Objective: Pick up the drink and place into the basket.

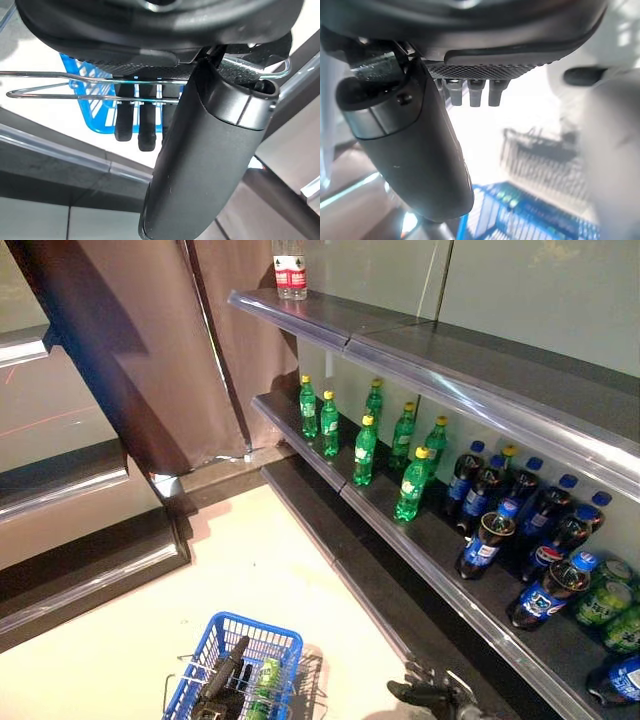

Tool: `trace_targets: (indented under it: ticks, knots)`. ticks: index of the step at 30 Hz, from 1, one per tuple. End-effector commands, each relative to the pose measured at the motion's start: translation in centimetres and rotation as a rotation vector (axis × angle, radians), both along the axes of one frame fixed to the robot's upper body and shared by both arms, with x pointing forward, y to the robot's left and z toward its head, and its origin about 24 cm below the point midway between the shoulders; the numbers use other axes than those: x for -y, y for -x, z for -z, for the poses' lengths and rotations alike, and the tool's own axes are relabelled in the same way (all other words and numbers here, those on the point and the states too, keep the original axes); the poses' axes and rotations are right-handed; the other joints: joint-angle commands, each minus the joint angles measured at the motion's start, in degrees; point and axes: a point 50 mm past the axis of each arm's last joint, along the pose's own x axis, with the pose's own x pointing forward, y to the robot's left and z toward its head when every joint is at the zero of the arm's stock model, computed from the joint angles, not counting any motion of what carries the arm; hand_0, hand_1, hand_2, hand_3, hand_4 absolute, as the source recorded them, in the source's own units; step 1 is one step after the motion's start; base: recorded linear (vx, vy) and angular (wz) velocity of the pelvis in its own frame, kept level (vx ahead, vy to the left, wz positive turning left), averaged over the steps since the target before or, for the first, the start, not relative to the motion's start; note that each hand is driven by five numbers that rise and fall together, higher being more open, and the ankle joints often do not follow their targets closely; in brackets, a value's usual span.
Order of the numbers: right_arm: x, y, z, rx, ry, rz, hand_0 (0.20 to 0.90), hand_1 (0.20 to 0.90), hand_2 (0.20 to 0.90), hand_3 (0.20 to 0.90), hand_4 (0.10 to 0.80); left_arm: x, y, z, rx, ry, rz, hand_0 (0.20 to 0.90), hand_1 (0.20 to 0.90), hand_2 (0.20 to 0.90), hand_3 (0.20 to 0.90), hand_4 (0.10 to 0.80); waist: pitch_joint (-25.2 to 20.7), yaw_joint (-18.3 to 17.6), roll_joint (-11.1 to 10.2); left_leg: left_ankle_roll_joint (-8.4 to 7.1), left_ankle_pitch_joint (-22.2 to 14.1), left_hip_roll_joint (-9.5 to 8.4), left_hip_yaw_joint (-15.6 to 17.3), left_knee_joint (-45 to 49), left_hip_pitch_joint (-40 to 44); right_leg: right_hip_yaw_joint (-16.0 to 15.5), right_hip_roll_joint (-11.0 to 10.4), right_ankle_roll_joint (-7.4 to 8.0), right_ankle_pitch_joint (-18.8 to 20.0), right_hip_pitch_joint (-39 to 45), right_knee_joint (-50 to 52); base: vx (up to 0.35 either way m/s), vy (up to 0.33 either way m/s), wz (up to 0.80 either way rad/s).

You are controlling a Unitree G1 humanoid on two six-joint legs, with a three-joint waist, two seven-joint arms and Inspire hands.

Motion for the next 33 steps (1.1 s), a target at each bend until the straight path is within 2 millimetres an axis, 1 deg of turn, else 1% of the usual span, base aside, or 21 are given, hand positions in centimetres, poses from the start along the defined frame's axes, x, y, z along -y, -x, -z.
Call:
trace_targets:
  ticks: [1, 3, 6, 7, 9, 12, 15, 17, 18, 21, 24, 26, 28, 32, 33]
  knots:
    - [-0.1, -4.3, -2.4, 0.199, 0.021, -0.064, 0.9, 0.9, 0.9, 0.9, 0.8, -2.0, -7.5, -4.5, 0.358, -0.119, -0.013, 0.3, 0.3, 0.3, 0.2, 0.1, -1.4, 0.8, 0.6, 1.37, -3.5, -5.75, 3.5, 1.6, -1.8, -0.1, 1.4, 1.02, -4.6, 2.1, 0.8, 0.0, 0.0, 0.0]
    - [-0.4, -5.8, -3.7, 0.289, 0.07, -0.072, 0.9, 0.9, 0.9, 0.9, 0.8, -1.9, -7.5, -4.5, 0.357, -0.12, -0.004, 0.3, 0.3, 0.3, 0.2, 0.1, -1.2, 0.7, 0.4, 1.35, -3.5, -5.78, 3.4, 1.7, -1.9, -0.1, 1.3, 1.09, -4.5, 2.0, 0.7, 0.0, 0.0, 0.0]
    - [-1.6, -7.8, -6.5, 0.435, 0.106, -0.116, 0.9, 0.9, 0.9, 0.9, 0.8, -1.9, -7.5, -4.8, 0.356, -0.126, -0.001, 0.3, 0.3, 0.3, 0.2, 0.1, -0.8, 0.2, 0.0, 1.45, -3.5, -5.83, 3.5, 2.3, -2.2, 0.2, 1.2, 1.18, -4.1, 1.8, 0.7, 0.0, 0.0, 0.0]
    - [-2.2, -8.5, -8.5, 0.539, 0.114, -0.155, 0.9, 0.9, 0.9, 0.9, 0.8, -2.0, -7.5, -5.0, 0.358, -0.131, -0.001, 0.3, 0.3, 0.3, 0.2, 0.1, -0.4, -0.5, -0.3, 1.59, -3.6, -5.91, 3.7, 2.7, -2.5, 0.6, 1.1, 1.31, -3.9, 1.5, 0.6, 0.0, 0.0, 0.0]
    - [-2.5, -9.1, -10.7, 0.658, 0.112, -0.203, 0.9, 0.9, 0.9, 0.9, 0.8, -2.2, -7.6, -5.3, 0.365, -0.136, 0.002, 0.3, 0.3, 0.3, 0.2, 0.1, 0.0, -1.1, -0.5, 1.83, -3.6, -6.03, 3.8, 2.9, -2.7, 1.2, 1.1, 1.54, -3.7, 1.2, 0.6, -0.017, -0.002, -0.01]
    - [-2.4, -9.6, -13.5, 0.811, 0.103, -0.258, 0.9, 0.9, 0.9, 0.9, 0.8, -2.3, -7.8, -5.6, 0.379, -0.14, 0.018, 0.3, 0.3, 0.3, 0.2, 0.1, 0.4, -1.6, -0.8, 2.09, -3.6, -6.18, 3.9, 3.1, -3.0, 2.0, 1.1, 1.87, -3.4, 0.8, 0.6, -0.019, 0.007, -0.05]
    - [-2.2, -10.2, -16.4, 0.954, 0.065, -0.243, 0.9, 0.9, 0.9, 0.9, 0.8, -2.0, -8.2, -5.9, 0.388, -0.142, 0.043, 0.3, 0.3, 0.3, 0.2, 0.1, 0.6, -2.0, -1.1, 2.2, -3.7, -6.3, 3.8, 3.5, -3.3, 2.7, 0.9, 2.36, -3.2, 0.5, 0.6, 0.001, 0.013, -0.09]
    - [-2.1, -10.4, -17.3, 0.997, 0.054, -0.221, 0.9, 0.9, 0.9, 0.9, 0.8, -1.9, -8.4, -5.9, 0.39, -0.142, 0.049, 0.3, 0.3, 0.3, 0.2, 0.1, 0.7, -2.0, -1.2, 2.25, -3.8, -6.3, 4.0, 3.7, -3.3, 2.9, 0.8, 2.57, -3.1, 0.5, 0.6, 0.01, 0.02, -0.04]
    - [-1.9, -10.6, -18.2, 1.045, 0.047, -0.182, 0.9, 0.9, 0.9, 0.9, 0.8, -1.7, -8.4, -5.9, 0.39, -0.139, 0.055, 0.3, 0.3, 0.3, 0.2, 0.1, 0.7, -2.1, -1.2, 2.29, -4.0, -6.32, 4.1, 3.8, -3.4, 3.1, 0.7, 2.77, -2.9, 0.4, 0.6, 0.0, 0.0, 0.0]
    - [-1.5, -10.5, -19.0, 1.091, 0.08, -0.116, 0.9, 0.9, 0.9, 0.9, 0.8, -1.6, -8.3, -5.8, 0.381, -0.137, 0.058, 0.3, 0.3, 0.3, 0.2, 0.1, 0.5, -2.4, -1.3, 2.49, -4.4, -6.39, 4.3, 4.4, -3.5, 3.6, 0.5, 3.12, -2.9, 0.1, 0.7, 0.0, 0.0, 0.0]
    - [-0.7, -9.8, -19.0, 1.113, 0.156, -0.066, 0.9, 0.9, 0.9, 0.9, 0.8, -1.6, -7.8, -5.6, 0.371, -0.135, 0.058, 0.3, 0.3, 0.3, 0.2, 0.1, 0.4, -2.6, -1.4, 2.74, -4.8, -6.42, 4.7, 4.9, -3.8, 4.1, 0.3, 3.39, -2.8, -0.2, 0.9, 0.007, 0.015, -0.09]
    - [0.2, -9.2, -19.4, 1.149, 0.201, -0.005, 0.9, 0.9, 0.9, 0.9, 0.8, -1.7, -7.4, -5.6, 0.366, -0.135, 0.058, 0.3, 0.3, 0.3, 0.2, 0.1, 0.6, -2.9, -1.5, 3.0, -5.1, -6.45, 4.9, 5.3, -3.9, 4.5, 0.2, 3.54, -2.6, -0.4, 1.0, -0.005, 0.007, -0.2]
    - [1.0, -8.6, -20.4, 1.225, 0.208, 0.068, 0.9, 0.9, 0.9, 0.9, 0.8, -1.8, -7.1, -5.5, 0.365, -0.132, 0.051, 0.3, 0.3, 0.3, 0.2, 0.1, 0.9, -3.3, -1.6, 3.28, -5.3, -6.49, 5.1, 5.7, -4.0, 5.1, 0.2, 3.66, -2.4, -0.7, 1.2, -0.008, 0.007, -0.15]
    - [1.6, -7.8, -22.8, 1.358, 0.222, 0.111, 0.9, 0.9, 0.9, 0.9, 0.8, -2.1, -7.0, -5.6, 0.368, -0.134, 0.049, 0.3, 0.3, 0.3, 0.2, 0.1, 1.5, -4.6, -1.5, 3.76, -5.9, -6.73, 5.8, 6.7, -4.4, 7.2, 0.4, 4.04, -2.3, -1.5, 1.9, -0.015, 0.02, -0.24]
    - [1.7, -7.8, -22.9, 1.361, 0.22, 0.114, 0.9, 0.9, 0.9, 0.9, 0.8, -2.1, -7.0, -5.6, 0.369, -0.134, 0.05, 0.3, 0.3, 0.3, 0.2, 0.1, 1.5, -4.7, -1.5, 3.8, -6.0, -6.75, 5.8, 6.7, -4.4, 7.4, 0.4, 4.07, -2.3, -1.6, 2.0, -0.016, 0.018, -0.39]
